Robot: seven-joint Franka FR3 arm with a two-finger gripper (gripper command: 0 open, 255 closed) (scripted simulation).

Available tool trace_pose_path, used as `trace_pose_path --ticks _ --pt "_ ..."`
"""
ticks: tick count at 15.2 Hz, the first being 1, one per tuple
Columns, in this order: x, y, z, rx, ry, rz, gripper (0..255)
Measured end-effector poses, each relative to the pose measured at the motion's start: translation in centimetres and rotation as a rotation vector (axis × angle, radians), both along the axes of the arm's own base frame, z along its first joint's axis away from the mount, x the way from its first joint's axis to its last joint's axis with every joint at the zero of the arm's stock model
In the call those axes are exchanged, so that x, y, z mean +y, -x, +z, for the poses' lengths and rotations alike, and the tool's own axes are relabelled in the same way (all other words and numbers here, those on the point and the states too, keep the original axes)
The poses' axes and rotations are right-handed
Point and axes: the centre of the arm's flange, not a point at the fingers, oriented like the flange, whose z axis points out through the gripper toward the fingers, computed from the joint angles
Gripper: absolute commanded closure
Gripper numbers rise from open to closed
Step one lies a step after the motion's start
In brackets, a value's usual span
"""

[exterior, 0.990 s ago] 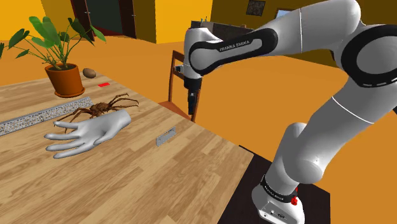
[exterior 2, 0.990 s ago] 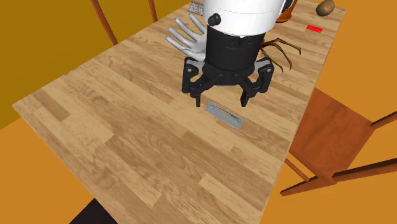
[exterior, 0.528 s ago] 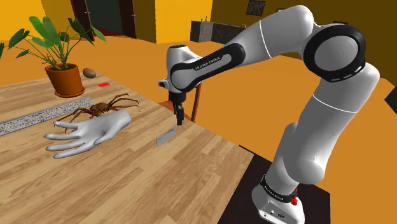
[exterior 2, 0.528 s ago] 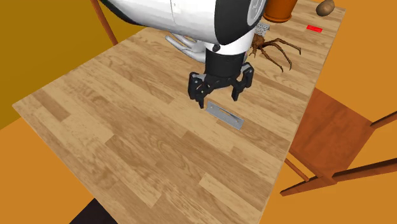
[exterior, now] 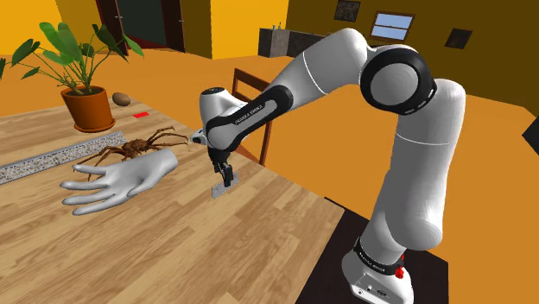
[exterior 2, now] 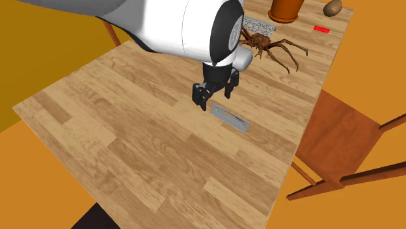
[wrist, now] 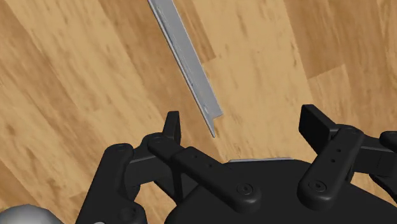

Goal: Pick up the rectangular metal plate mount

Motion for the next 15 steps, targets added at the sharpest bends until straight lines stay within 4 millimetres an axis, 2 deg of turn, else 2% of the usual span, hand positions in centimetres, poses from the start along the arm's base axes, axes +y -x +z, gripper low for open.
trace_pose_path --ticks 4,12,13,15 --pt "2.9 -1.9 -4.0 0.007 0.011 0.137 0" --pt "3.4 -2.2 -8.2 0.008 0.013 0.162 0" --pt "3.4 -2.2 -8.4 0.008 0.013 0.162 255" --pt "3.3 -2.2 -8.3 0.003 0.012 0.162 255"
